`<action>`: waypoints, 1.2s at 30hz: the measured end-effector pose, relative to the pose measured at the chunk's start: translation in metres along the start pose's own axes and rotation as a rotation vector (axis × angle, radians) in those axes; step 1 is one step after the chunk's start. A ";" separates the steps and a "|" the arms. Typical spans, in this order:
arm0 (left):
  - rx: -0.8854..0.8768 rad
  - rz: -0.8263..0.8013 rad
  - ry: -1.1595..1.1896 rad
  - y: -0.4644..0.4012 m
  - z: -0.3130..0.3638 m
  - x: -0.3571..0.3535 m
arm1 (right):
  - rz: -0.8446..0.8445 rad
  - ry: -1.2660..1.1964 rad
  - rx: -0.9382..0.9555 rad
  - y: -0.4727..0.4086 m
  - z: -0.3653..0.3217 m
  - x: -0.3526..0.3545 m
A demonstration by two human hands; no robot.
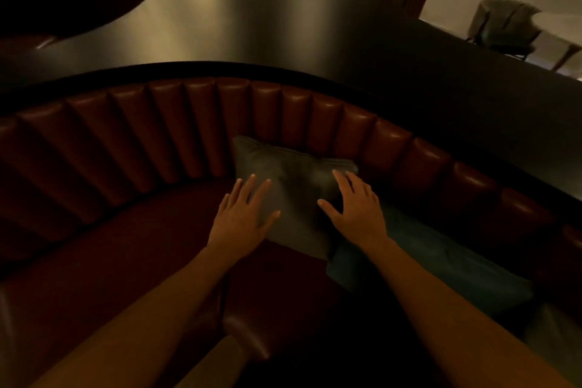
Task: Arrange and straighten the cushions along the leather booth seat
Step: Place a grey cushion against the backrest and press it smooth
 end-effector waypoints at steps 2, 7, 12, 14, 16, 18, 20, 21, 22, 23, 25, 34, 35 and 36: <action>0.010 0.010 0.008 -0.012 -0.016 0.005 | -0.016 -0.016 -0.015 -0.016 -0.004 -0.010; -0.008 -0.031 -0.012 -0.057 -0.048 0.010 | -0.041 -0.062 -0.174 -0.044 0.003 -0.032; -0.129 -0.077 -0.067 -0.103 -0.067 -0.004 | -0.061 -0.067 -0.298 -0.064 0.017 -0.056; -0.206 -0.061 -0.068 -0.121 -0.072 -0.008 | -0.054 -0.003 -0.297 -0.078 0.013 -0.063; -0.247 -0.069 -0.071 -0.141 -0.079 -0.017 | -0.022 0.043 -0.275 -0.094 -0.001 -0.067; -0.301 -0.069 -0.084 -0.155 -0.084 -0.029 | 0.002 0.084 -0.248 -0.106 -0.018 -0.076; -0.347 -0.069 -0.081 -0.163 -0.089 -0.044 | 0.024 0.110 -0.221 -0.114 -0.037 -0.092; -0.359 -0.091 -0.075 -0.167 -0.091 -0.057 | 0.022 0.127 -0.214 -0.116 -0.044 -0.105; -0.358 -0.123 -0.077 -0.166 -0.094 -0.071 | -0.006 0.145 -0.206 -0.115 -0.049 -0.120; -0.352 -0.157 -0.088 -0.164 -0.099 -0.086 | -0.044 0.163 -0.199 -0.113 -0.052 -0.138; -0.327 -0.210 -0.098 -0.161 -0.110 -0.119 | -0.096 0.217 -0.193 -0.109 -0.046 -0.169; -0.348 -0.126 0.017 -0.204 -0.148 -0.212 | -0.055 0.312 -0.099 -0.180 0.001 -0.189; -0.345 -0.108 0.022 -0.206 -0.147 -0.217 | -0.072 0.304 -0.104 -0.187 0.003 -0.192; -0.344 -0.087 0.023 -0.207 -0.148 -0.221 | -0.089 0.298 -0.117 -0.191 0.005 -0.197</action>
Point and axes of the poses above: each hand's wrist, its own y-axis away from the middle knuckle, its own x-axis out of the back of the hand, z = x × y, the point moved 9 cm from there along -y, towards the middle knuckle, and after that the axes turned 4 degrees about y, right-handed, at the moved point
